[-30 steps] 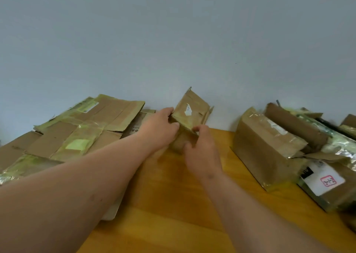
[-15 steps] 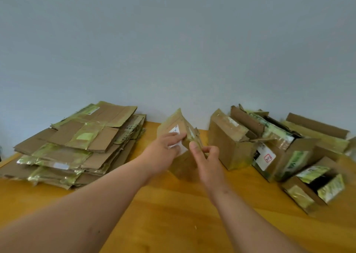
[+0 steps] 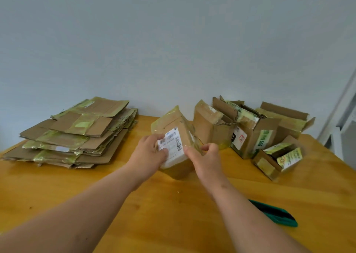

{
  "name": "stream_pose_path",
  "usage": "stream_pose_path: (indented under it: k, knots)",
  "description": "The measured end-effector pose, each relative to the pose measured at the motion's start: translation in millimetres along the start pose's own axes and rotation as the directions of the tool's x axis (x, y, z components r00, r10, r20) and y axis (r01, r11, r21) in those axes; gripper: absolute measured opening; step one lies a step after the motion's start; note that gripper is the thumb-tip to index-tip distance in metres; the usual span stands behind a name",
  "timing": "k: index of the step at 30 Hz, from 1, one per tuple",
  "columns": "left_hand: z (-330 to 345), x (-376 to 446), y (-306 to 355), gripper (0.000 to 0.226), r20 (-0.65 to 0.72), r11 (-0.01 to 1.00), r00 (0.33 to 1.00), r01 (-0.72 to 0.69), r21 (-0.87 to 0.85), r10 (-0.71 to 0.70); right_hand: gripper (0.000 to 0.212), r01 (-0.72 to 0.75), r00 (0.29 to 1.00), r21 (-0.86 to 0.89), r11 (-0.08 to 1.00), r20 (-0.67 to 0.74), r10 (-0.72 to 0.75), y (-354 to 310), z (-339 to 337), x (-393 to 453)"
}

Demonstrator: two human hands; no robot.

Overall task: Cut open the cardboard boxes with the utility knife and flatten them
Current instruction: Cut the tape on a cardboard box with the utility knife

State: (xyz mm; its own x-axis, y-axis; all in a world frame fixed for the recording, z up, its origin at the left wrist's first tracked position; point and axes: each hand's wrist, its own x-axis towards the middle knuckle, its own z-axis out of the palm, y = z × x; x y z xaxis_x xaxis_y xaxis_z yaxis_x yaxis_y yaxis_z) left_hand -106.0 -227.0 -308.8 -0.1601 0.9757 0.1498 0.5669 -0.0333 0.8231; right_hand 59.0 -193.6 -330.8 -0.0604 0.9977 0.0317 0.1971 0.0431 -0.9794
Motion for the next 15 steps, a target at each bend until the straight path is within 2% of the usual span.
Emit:
stream_pose_path:
  k: [6, 8, 12, 15]
  knots:
    - [-9.0, -15.4, -1.0, 0.085, 0.158, 0.996, 0.987, 0.011, 0.093, -0.026, 0.053, -0.010, 0.998, -0.076, 0.997, 0.059, 0.015, -6.6, -10.7, -18.9]
    - [-9.9, -18.7, -0.1, 0.074, 0.136, 0.997, 0.991, -0.019, 0.075, 0.008, 0.047, -0.004, 0.998, -0.080, 0.997, 0.063, 0.009, -6.7, -14.0, -22.1]
    - [-19.2, -18.4, -3.3, 0.053, 0.095, 0.997, 0.995, 0.011, -0.075, -0.004, 0.017, 0.068, 0.994, -0.097, 0.993, 0.087, -0.060, -7.5, -21.4, -30.6]
    - [-28.1, -19.1, -6.6, 0.047, 0.119, 0.991, 0.993, 0.024, -0.134, -0.008, 0.024, 0.157, 0.978, -0.140, 0.978, 0.157, -0.135, -3.4, -24.2, -36.9]
